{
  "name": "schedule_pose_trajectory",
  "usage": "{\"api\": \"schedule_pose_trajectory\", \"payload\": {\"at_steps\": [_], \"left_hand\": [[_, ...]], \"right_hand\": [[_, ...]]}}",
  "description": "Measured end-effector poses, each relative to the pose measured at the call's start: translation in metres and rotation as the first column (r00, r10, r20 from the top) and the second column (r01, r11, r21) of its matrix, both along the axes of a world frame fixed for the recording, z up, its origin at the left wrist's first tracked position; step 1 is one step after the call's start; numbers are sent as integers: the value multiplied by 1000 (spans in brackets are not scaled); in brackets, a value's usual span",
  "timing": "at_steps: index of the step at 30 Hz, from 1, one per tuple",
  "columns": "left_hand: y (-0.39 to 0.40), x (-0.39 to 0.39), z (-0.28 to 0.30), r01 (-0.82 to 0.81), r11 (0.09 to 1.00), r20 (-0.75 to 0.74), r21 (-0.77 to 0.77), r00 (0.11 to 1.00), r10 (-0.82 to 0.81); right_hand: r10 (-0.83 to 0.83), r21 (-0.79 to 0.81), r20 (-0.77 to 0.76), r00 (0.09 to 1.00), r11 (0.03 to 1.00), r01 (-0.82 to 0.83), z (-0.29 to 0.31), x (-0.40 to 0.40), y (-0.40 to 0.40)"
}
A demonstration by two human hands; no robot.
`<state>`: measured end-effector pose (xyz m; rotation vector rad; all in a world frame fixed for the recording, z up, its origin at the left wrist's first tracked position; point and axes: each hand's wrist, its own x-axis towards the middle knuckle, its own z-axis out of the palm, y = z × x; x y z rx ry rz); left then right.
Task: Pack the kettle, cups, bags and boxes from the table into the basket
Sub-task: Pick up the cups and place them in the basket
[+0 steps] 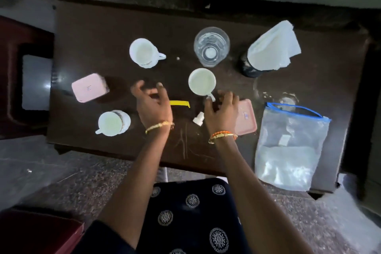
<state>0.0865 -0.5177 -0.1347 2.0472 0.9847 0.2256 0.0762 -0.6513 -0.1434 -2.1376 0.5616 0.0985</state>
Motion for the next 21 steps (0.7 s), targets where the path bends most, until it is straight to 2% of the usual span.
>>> {"api": "schedule_pose_trajectory", "payload": {"at_steps": [3, 5, 7, 11, 15, 18, 21], "left_hand": [[32, 50, -14, -219, 923, -182, -316, 969, 168], [46, 75, -20, -257, 856, -246, -449, 956, 158], [52, 92, -24, -261, 814, -290, -519, 950, 120], [62, 100, -31, -311, 757, -392, -574, 917, 79], [71, 98, -28, -334, 723, -378, -605, 919, 109], [82, 90, -22, -268, 773, -362, -575, 931, 53], [106, 77, -11, -116, 851, -323, -512, 944, -65]], "right_hand": [[-79, -26, -41, 996, 997, 78, -14, 21, 26], [-173, -60, -72, 982, 984, 169, -19, 27, 37], [-252, -115, -138, 958, 965, 238, -22, 30, 43], [-354, -180, -149, 923, 928, 327, -22, 33, 55], [-442, -247, -149, 884, 883, 400, -17, 37, 69], [-461, -226, -174, 870, 879, 421, -8, 37, 87], [-429, -202, -181, 885, 897, 393, 8, 34, 112]]}}
